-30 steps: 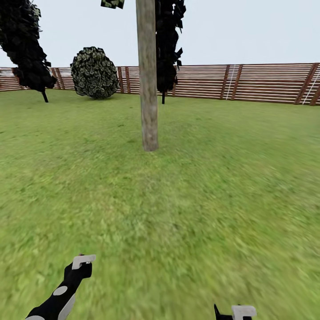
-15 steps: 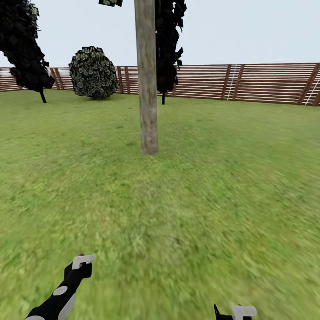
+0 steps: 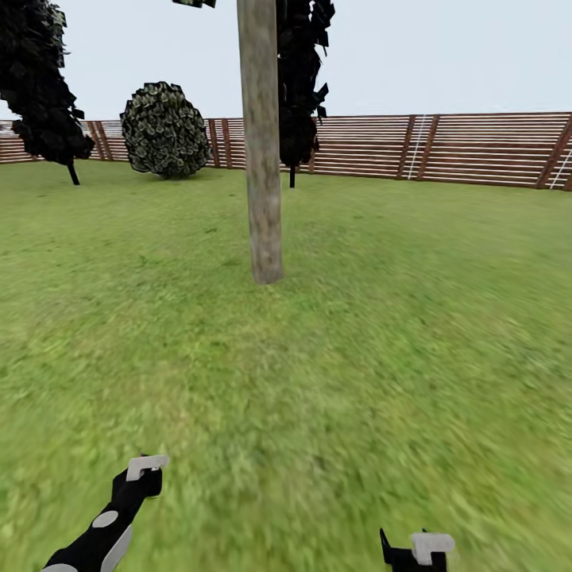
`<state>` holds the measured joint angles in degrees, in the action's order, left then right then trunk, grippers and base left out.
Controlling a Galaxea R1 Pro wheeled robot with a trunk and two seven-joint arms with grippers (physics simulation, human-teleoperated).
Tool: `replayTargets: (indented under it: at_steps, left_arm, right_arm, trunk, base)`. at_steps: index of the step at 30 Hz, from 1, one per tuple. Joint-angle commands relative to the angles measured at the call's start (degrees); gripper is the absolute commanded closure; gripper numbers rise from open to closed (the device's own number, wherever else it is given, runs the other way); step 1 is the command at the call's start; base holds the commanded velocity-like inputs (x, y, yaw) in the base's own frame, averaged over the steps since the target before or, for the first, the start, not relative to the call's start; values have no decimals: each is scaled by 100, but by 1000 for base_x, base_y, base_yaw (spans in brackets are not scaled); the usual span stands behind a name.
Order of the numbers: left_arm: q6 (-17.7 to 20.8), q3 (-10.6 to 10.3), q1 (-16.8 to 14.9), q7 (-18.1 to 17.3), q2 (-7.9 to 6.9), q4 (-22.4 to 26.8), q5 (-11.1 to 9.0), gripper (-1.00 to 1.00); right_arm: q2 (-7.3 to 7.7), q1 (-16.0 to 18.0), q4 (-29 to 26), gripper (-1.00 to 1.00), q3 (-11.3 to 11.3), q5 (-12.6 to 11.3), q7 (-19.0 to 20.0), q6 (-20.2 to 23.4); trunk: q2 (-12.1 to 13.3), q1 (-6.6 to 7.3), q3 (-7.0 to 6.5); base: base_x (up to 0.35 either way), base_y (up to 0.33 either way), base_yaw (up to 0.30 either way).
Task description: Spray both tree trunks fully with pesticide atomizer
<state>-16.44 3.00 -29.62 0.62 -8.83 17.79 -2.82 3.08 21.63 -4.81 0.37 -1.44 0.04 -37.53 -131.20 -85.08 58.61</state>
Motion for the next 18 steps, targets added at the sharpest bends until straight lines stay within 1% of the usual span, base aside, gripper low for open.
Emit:
replayTargets:
  at_steps: [1, 4, 6, 14, 18]
  left_arm:
    - [0, 4, 0, -1, -2, 3, 1, 100]
    - [3, 7, 0, -1, -10, 5, 5, 100]
    - [7, 7, 0, 2, -17, 7, 8, 100]
    - [12, 6, 0, -20, -27, 34, 8, 100]
    - [2, 3, 0, -7, 3, 42, 8, 100]
  right_arm:
    - [-3, 2, -278, -100, -4, -6, 3, 0]
    - [-52, 5, -838, -100, 2, -6, 5, 0]
    - [-68, 2, -973, -100, 1, -1, 5, 0]
    - [-33, 0, -1038, -100, 32, 100, 31, -7]
    - [-16, 2, -1039, -100, 26, 129, 31, -15]
  trunk:
    - [0, 0, 0]
    - [0, 0, 0]
    - [0, 0, 0]
    - [0, 0, 0]
    - [0, 0, 0]
  base:
    - [339, 0, 0]
    - [339, 0, 0]
    - [339, 0, 0]
    - [339, 0, 0]
    - [339, 0, 0]
